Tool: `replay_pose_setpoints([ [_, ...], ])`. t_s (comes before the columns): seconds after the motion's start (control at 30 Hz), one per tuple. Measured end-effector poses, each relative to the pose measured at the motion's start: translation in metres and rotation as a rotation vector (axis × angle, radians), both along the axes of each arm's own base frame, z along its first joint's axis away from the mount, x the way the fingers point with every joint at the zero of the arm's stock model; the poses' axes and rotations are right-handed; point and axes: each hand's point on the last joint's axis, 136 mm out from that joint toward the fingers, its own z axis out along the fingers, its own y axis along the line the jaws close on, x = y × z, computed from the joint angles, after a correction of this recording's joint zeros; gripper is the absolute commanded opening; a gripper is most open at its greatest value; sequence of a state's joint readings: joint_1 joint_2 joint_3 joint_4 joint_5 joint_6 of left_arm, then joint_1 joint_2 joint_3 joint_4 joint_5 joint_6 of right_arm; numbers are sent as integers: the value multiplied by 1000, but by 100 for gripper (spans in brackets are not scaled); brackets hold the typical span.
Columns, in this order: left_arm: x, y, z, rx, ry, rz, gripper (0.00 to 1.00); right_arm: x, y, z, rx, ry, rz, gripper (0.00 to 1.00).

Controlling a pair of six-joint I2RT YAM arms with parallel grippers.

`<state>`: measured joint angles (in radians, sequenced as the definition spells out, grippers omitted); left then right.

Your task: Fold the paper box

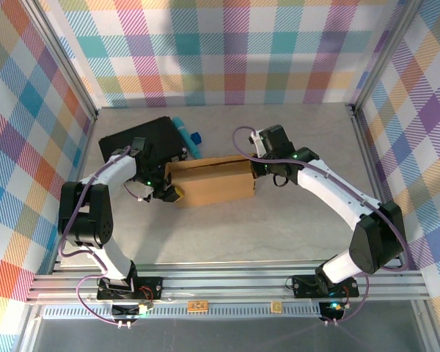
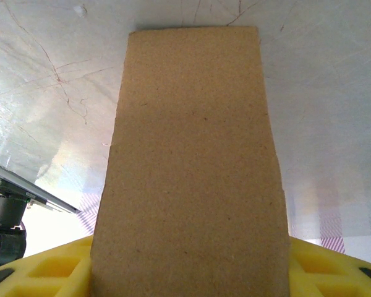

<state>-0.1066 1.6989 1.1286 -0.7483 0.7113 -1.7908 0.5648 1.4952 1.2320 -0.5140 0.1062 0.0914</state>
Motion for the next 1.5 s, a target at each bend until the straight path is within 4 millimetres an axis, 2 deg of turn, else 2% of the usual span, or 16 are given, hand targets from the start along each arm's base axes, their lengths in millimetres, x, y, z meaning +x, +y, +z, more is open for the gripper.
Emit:
replay_pose_setpoints([
  [0.1, 1, 0, 0, -3, -3, 0, 20, 2, 0, -1, -1, -9, -3, 0],
  [0.17, 2, 1, 0, -5, -6, 2, 20, 3, 1, -1, -1, -13, -5, 0],
  [0.3, 2, 1, 0, -5, -8, 1, 7, 3, 1, -2, -5, -18, -6, 0],
  [0.37, 2, 1, 0, -5, -8, 1, 5, 2, 0, -2, -8, -23, -9, 0],
  [0.7, 1, 1, -1, -8, -27, 15, 6, -23, -2, -5, -26, -64, -39, 0],
  [0.77, 1, 1, -1, -10, -27, 16, 13, -23, -2, -8, -27, -97, -60, 0],
  [0.8, 1, 1, -1, -10, -27, 16, 19, -22, -2, -9, -22, -114, -74, 0],
  [0.87, 1, 1, -1, -10, -28, 15, 38, -20, -2, -9, -15, -145, -93, 0],
  [0.93, 2, 1, -1, -12, -30, 16, 66, -18, -2, -9, -13, -169, -103, 0],
  [0.97, 3, 1, -1, -12, -37, 15, 75, -17, -2, -9, -15, -174, -106, 0],
  [1.03, 9, 7, -6, 22, -73, 14, 91, -13, 0, -9, -19, -184, -112, 0],
  [1.1, 11, 12, -9, 43, -99, -5, 100, -9, 3, -9, -21, -189, -111, 0],
  [1.3, 7, 25, 2, 96, -176, -148, 100, -6, 6, -8, -35, -185, -108, 0],
  [1.5, -14, 46, 17, 197, -257, -286, 100, -8, 6, -8, -56, -174, -90, 0],
])
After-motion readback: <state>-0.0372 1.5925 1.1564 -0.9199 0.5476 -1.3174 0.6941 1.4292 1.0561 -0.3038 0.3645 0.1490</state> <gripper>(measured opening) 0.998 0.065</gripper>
